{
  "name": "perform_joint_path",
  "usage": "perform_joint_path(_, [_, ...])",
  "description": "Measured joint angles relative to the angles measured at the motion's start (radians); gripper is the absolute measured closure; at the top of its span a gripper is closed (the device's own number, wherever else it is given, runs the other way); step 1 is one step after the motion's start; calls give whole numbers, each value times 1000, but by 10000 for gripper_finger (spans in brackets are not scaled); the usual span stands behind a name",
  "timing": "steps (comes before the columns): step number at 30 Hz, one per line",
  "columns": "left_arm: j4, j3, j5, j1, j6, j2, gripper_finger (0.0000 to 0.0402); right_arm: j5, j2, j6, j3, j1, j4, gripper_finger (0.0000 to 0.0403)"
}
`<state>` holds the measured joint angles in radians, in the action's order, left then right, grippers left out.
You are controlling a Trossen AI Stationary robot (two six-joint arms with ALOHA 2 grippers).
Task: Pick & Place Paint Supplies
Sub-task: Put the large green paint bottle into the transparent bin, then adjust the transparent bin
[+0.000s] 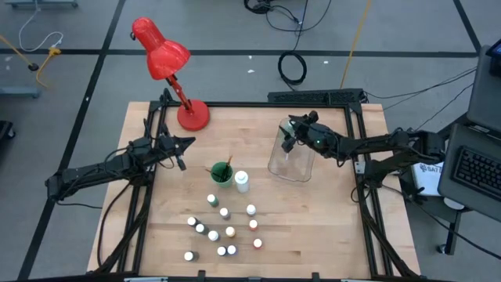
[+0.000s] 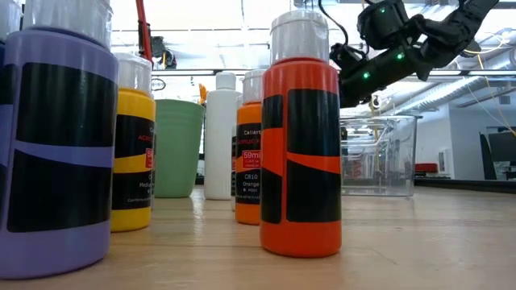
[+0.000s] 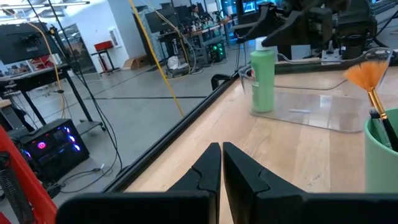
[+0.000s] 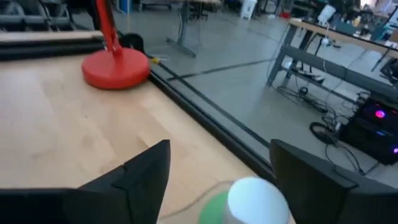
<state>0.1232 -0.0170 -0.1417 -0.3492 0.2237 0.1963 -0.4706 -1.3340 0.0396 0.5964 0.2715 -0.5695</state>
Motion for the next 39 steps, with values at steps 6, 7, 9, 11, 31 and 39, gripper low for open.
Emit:
perform_joint_path(6, [0, 0, 0, 0, 0, 0, 380, 6, 53, 134, 1, -80, -71, 126])
perform_joint_path(7, [0, 0, 0, 0, 0, 0, 380, 22, 67, 150, 1, -106, -76, 128])
perform_joint_path(9, [0, 0, 0, 0, 0, 0, 380, 62, 94, 164, 5, -169, -80, 134])
perform_joint_path(11, [0, 0, 0, 0, 0, 0, 380, 97, 116, 158, 23, -244, -57, 141])
perform_joint_path(31, [6, 0, 2, 0, -34, 0, 380, 83, -152, -323, 610, -571, 1209, 205])
perform_joint_path(39, [1, 0, 2, 0, -22, 0, 380, 86, -236, -338, 612, -480, 1230, 193])
